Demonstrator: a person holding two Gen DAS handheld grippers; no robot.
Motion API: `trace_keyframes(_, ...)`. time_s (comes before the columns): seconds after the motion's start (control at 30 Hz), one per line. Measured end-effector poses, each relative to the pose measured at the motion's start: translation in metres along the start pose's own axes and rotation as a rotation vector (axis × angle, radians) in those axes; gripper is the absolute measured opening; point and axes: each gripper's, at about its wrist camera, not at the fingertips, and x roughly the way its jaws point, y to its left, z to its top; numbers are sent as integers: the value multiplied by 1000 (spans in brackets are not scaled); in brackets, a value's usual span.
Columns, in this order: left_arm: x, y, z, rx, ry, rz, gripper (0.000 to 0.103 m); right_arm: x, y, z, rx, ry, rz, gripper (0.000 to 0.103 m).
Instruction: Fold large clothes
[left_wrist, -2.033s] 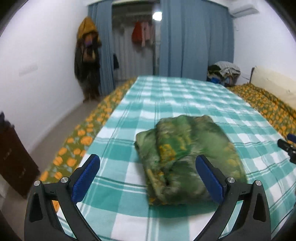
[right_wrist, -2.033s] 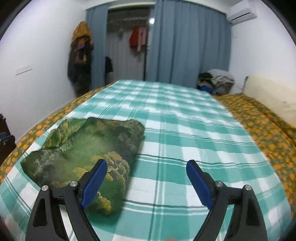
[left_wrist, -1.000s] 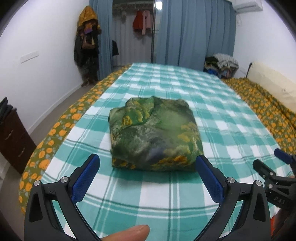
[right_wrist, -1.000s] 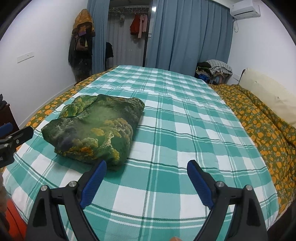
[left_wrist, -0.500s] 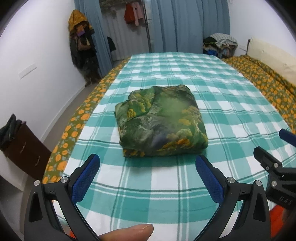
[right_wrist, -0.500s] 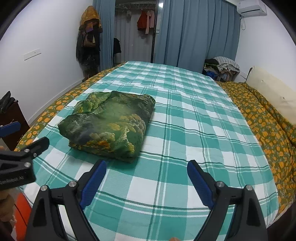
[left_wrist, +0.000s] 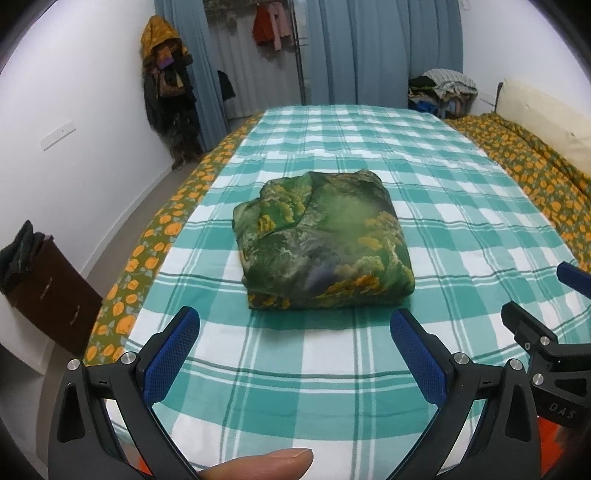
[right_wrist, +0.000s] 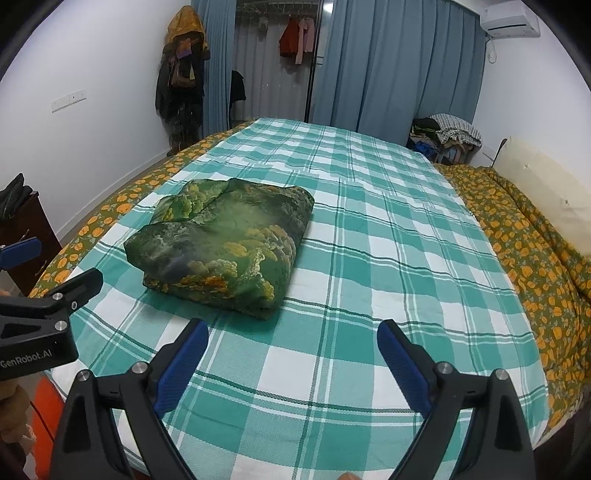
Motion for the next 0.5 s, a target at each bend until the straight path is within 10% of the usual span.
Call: trace_keyframes(0.5, -2, 1, 0, -10, 12, -11, 103, -2, -4, 1, 8, 6, 1, 94)
